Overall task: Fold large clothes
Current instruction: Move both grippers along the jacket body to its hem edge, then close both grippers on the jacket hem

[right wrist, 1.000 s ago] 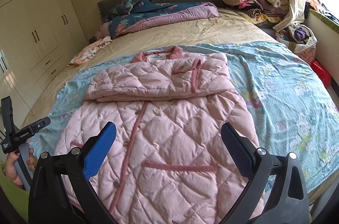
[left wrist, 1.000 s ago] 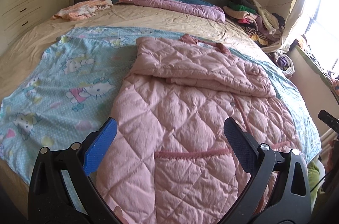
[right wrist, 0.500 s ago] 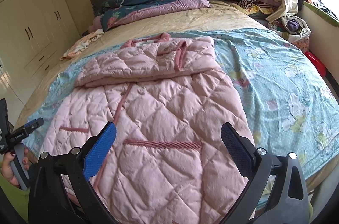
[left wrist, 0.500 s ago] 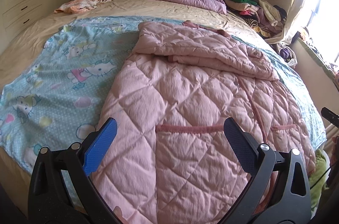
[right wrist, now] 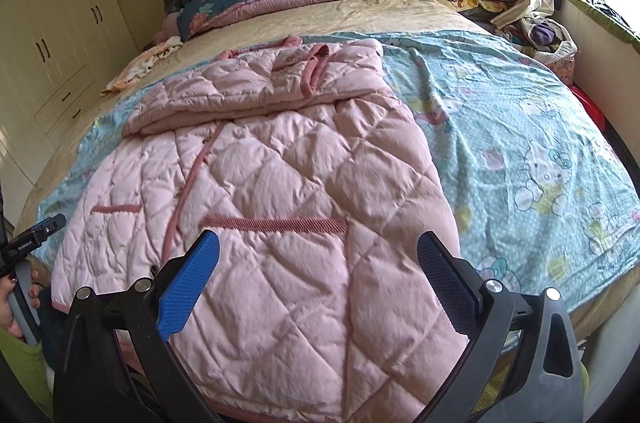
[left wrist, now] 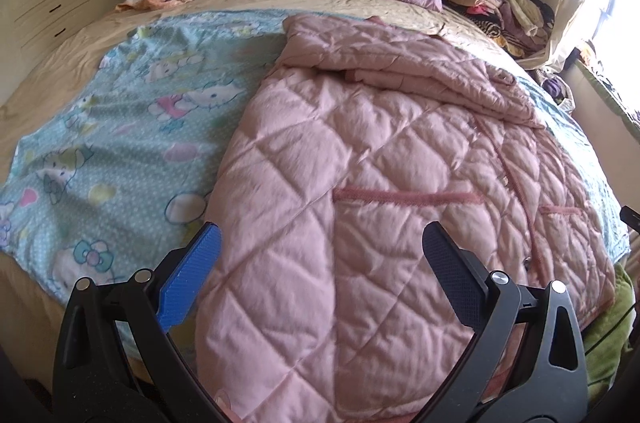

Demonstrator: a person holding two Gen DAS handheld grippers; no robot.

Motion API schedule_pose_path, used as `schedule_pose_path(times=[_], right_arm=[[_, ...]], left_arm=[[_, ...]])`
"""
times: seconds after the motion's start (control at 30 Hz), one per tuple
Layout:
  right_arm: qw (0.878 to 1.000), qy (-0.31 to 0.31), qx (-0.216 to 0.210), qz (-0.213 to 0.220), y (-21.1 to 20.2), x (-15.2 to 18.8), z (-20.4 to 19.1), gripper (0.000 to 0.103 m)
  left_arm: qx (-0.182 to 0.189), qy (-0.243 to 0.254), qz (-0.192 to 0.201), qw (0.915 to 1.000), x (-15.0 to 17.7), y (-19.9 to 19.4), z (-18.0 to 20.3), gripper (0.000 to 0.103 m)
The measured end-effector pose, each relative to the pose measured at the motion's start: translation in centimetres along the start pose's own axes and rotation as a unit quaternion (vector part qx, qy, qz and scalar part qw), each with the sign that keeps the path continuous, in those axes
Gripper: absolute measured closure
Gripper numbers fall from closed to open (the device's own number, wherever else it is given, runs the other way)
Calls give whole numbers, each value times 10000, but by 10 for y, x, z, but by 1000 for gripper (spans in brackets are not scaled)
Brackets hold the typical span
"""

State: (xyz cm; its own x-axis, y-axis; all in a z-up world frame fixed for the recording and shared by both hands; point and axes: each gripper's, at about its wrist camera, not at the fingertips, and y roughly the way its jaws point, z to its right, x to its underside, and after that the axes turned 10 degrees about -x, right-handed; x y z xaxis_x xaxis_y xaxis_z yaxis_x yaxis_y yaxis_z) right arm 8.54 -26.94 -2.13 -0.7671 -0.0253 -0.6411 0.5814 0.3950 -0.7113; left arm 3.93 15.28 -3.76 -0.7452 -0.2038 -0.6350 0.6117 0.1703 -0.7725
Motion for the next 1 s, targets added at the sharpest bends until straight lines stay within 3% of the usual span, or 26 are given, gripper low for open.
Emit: schedule_pose_path(times=[0.4,0.7,0.83,1.0], right_arm=[[9988,127,209,-430,7,29,25,4],[9970,168,278,-708,10,50,36,4],[9962,167,308,-796,9,57,39,4],[9947,261,309,-942,8,68,48,4]], left_arm=[[-259,-127,-276,9992,24,11,-28,8],[1,-84,-519,9986,48,12,-41,9],[281,-90,-697,9971,58,14,-40,19],[341,16,-784,9963,66,15,-32,19]])
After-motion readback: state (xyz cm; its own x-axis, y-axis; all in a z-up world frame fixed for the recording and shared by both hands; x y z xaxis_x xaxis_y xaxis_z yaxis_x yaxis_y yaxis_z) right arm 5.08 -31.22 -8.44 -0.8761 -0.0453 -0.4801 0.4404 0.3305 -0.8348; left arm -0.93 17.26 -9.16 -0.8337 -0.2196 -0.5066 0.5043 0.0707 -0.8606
